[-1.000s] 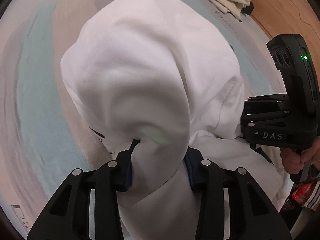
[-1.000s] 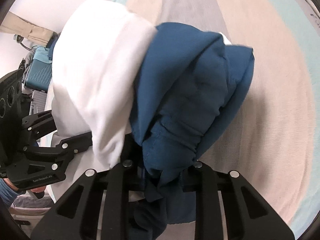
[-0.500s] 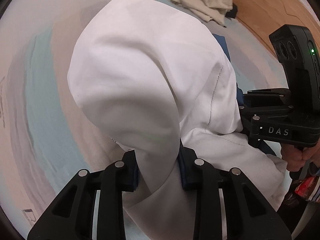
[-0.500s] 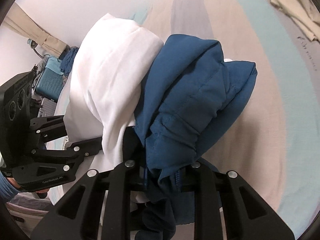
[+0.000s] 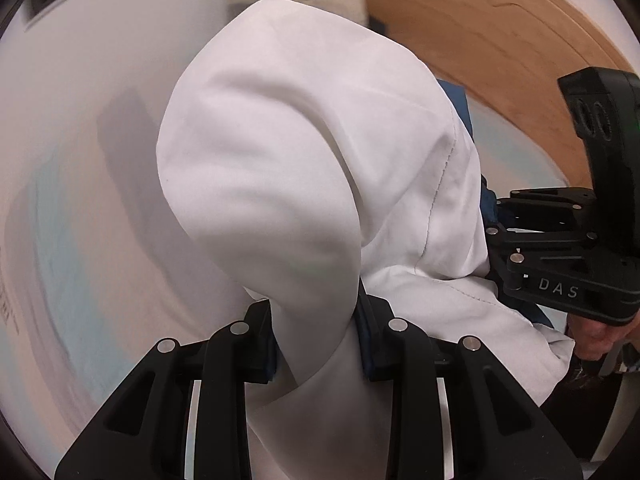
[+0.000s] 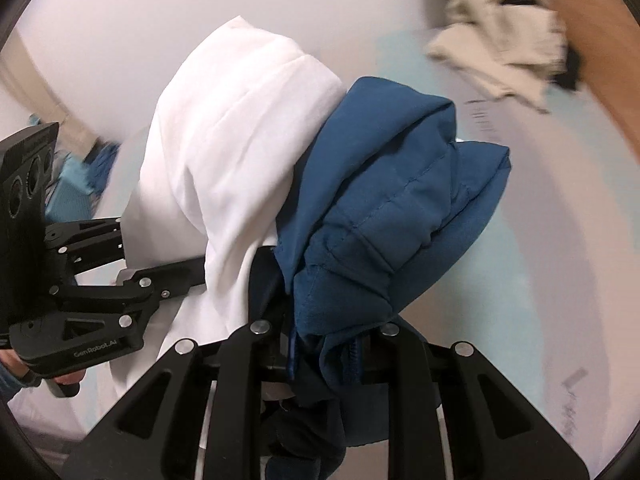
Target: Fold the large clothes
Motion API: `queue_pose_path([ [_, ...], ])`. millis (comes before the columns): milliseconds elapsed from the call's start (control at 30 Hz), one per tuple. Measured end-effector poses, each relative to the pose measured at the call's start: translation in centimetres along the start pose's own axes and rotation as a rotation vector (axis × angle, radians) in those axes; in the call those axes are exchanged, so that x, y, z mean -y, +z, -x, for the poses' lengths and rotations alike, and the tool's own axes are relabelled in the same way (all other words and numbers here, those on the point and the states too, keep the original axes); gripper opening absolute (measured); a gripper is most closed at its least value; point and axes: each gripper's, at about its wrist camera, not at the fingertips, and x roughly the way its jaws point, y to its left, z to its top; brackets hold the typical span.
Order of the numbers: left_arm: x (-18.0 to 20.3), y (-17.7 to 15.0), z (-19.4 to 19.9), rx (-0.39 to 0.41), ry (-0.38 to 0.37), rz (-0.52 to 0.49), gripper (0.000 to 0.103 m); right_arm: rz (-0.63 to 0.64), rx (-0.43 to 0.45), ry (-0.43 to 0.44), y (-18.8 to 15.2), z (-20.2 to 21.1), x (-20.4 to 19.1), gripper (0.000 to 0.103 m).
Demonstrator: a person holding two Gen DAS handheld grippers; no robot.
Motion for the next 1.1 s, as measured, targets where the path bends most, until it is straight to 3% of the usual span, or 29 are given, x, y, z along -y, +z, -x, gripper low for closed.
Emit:
queue_pose_path([
  [267, 10.5, 4.0, -2.3, 0.024, -0.035, -0.093, 0.028, -0.099, 0.069, -0.164, -3.3, 6.6, 9.6, 0.015],
  [600, 25.3, 10.5, -9.2, -0.006, -0.086, -0.178, 0.028, -0.245, 0.050, -0.225, -7.3, 11.8, 25.8, 0.014],
  [867, 36.6, 15.8, -19.0, -0.042, -0.073, -0.232, 0.027, -0.363, 0.036, -0.284, -9.9, 11.1, 37.1, 0.014],
  [1100, 41.1, 16.6, -26.0, -0.083, -0.036, -0.184, 0.027, -0.405, -0.005, -0.307, -11.6, 8.1, 43.4, 0.012],
])
